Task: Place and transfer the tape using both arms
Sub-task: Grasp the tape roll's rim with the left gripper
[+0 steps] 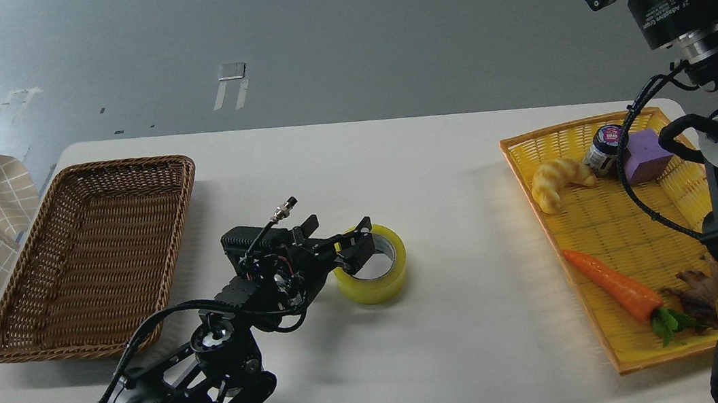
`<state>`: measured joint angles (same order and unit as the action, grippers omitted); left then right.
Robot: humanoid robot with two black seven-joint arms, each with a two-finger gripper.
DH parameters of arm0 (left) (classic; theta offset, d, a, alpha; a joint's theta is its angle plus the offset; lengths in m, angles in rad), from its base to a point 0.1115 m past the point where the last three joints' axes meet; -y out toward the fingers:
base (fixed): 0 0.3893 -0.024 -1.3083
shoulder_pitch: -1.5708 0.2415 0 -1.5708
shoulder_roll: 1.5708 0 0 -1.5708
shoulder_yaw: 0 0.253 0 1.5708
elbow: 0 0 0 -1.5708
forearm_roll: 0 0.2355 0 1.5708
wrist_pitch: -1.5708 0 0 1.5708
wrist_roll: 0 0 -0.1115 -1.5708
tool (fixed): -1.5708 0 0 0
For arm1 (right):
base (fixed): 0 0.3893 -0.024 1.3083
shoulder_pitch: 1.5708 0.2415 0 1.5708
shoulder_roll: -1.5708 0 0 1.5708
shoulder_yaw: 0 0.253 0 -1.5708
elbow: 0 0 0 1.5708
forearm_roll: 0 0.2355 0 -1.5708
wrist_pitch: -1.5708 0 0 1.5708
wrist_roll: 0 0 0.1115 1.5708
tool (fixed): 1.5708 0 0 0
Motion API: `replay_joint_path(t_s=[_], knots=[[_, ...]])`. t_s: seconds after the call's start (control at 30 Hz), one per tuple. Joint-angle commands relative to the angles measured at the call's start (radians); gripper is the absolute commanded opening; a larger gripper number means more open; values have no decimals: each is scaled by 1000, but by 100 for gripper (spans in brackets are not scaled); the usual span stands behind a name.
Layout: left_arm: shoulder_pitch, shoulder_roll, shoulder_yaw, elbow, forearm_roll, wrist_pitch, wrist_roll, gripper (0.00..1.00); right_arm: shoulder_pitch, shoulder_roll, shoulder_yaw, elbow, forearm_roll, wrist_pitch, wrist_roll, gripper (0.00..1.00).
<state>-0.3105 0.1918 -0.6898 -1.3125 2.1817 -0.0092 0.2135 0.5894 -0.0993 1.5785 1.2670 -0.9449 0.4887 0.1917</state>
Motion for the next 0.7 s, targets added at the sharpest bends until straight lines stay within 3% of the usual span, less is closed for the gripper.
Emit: replay_joint_path(t_s=[0.0, 0.67], knots=[[4, 0, 4, 2, 0, 0, 0, 98, -2, -2, 0, -1, 0, 0, 0, 100], [11, -2, 47, 36, 0, 0, 0, 98, -16, -2, 0, -3, 0, 0, 0, 100]])
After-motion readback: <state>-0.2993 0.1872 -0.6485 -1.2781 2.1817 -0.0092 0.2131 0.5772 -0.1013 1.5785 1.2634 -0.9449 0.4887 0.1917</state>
